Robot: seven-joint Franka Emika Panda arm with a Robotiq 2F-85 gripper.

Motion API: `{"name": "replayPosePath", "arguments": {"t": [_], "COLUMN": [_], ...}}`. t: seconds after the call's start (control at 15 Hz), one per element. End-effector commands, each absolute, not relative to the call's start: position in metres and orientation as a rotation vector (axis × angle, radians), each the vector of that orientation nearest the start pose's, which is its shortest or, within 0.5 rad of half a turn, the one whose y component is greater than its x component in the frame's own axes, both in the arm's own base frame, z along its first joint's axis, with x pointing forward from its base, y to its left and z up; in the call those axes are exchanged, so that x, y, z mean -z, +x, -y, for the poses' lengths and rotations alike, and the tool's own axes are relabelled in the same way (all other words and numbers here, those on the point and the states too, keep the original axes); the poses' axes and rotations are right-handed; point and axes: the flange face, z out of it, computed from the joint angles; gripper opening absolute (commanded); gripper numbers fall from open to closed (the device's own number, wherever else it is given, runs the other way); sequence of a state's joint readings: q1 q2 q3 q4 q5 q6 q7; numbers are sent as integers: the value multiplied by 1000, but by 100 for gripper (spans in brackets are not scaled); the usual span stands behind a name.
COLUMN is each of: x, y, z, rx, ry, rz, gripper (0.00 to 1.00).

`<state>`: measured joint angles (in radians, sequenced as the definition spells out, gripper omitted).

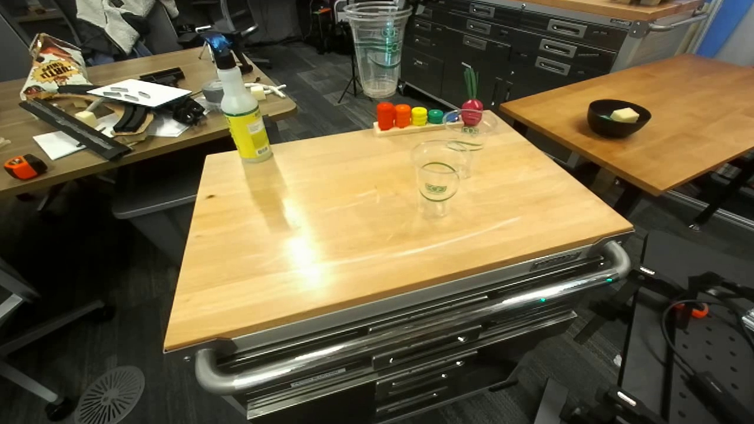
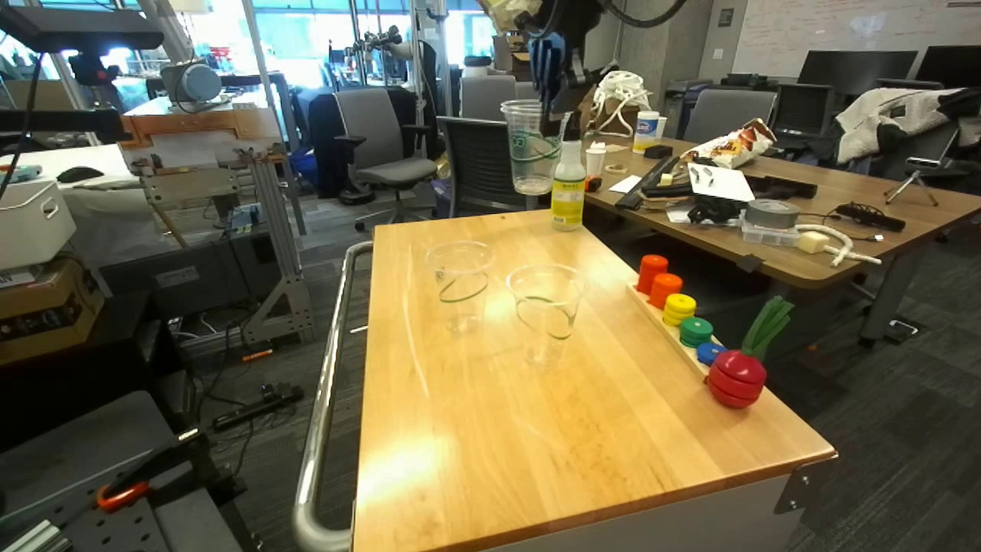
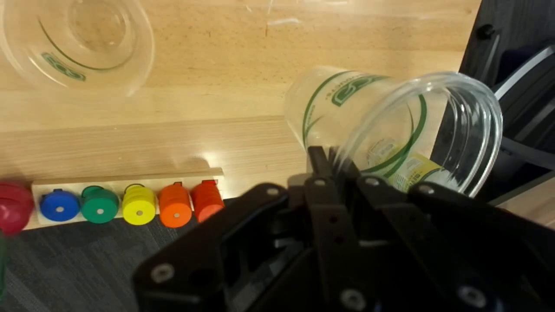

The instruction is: Stack the plastic cups

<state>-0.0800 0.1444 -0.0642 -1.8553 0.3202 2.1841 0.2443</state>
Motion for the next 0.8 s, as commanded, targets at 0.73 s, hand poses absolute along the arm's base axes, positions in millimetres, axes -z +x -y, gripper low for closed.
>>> {"name": "replayPosePath", "arguments": {"t": [0.73], "x": [-419], "y": [492], "z": [60], "rx": [98], "ry": [-2778], "rz": [-595], "gripper": [2]}}
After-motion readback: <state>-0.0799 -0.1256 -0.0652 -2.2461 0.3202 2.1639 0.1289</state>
